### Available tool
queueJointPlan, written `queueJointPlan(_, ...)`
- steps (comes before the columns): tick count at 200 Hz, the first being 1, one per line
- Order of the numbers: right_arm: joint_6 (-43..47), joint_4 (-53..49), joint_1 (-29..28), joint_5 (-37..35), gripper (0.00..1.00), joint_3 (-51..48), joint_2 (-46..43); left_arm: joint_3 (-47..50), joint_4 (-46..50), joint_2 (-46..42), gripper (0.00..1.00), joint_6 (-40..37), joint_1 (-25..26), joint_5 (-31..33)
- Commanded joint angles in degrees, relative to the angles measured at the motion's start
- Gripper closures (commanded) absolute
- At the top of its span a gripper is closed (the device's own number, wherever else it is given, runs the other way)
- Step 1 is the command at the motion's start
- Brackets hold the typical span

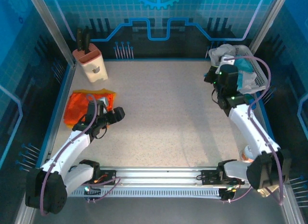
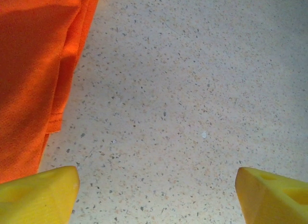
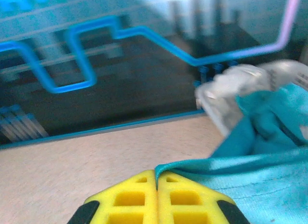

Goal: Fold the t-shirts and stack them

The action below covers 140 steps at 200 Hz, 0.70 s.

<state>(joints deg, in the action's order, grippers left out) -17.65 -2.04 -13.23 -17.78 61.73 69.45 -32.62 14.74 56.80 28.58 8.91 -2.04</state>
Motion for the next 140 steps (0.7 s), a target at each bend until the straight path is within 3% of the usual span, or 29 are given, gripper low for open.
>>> queueJointPlan(1, 8.6, 1.2, -6.5, 4.4, 1.0, -0.1, -4.4, -1.9, -0.3, -0.2, 0.15, 1.6, 0.4, -2.9)
queueJointPlan(35, 10.2, -1.7, -20.5, 4.2, 1.0, 1.1, -3.6, -3.8, 0.9, 0.9, 0.14, 0.9, 0.3, -2.5)
queueJointPlan(72, 10.4, -1.2, -36.9, -2.5, 1.0, 2.2, 3.1, -6.8, 5.8, -0.6, 0.13, -0.9, -0.2, -1.0)
queueJointPlan(116, 5.8, 0.0, -47.1, -3.3, 1.0, 3.9, 13.0, -9.3, 11.1, -2.6, 0.12, -2.1, -2.9, -0.5)
queueJointPlan(128, 3.6, -0.7, -48.1, -3.8, 0.94, 4.3, 15.5, -9.5, 11.5, -2.6, 0.12, -2.2, -3.5, -1.0)
queueJointPlan(140, 1.8, -0.9, -48.1, -1.5, 0.72, 4.4, 16.9, -9.4, 11.7, -2.5, 0.11, -2.1, -3.8, -1.4)
